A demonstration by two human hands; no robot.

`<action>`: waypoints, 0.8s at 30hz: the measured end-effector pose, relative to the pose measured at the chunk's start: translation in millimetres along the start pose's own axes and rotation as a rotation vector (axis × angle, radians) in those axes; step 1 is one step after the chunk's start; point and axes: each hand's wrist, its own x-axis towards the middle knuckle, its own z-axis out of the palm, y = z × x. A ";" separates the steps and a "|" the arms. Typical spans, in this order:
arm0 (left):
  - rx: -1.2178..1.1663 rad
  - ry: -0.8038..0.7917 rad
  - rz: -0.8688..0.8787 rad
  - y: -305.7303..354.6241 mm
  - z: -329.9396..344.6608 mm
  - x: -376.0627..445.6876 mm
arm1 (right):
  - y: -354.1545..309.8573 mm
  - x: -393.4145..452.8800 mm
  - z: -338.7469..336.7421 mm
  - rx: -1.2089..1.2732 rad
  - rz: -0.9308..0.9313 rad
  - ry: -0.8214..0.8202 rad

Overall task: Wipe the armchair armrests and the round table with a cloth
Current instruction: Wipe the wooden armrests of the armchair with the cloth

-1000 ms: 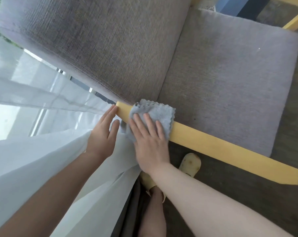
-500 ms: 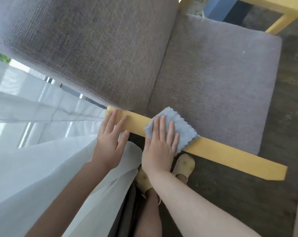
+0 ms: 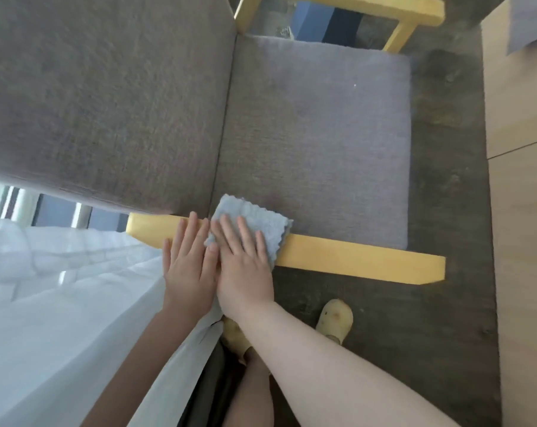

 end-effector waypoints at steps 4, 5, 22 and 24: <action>0.057 -0.024 0.034 10.9 7.4 -3.1 | 79.9 -52.9 4.5 -0.181 -0.011 0.085; 0.074 -0.027 0.039 12.5 10.3 -4.0 | 90.6 -54.4 2.2 -0.195 0.079 0.113; 0.058 -0.012 -0.184 96.8 70.1 -11.8 | 142.3 -56.5 -19.0 0.044 0.426 0.179; 0.078 -0.054 -0.141 110.4 82.2 -16.7 | 144.1 -72.8 -13.6 0.020 0.203 0.140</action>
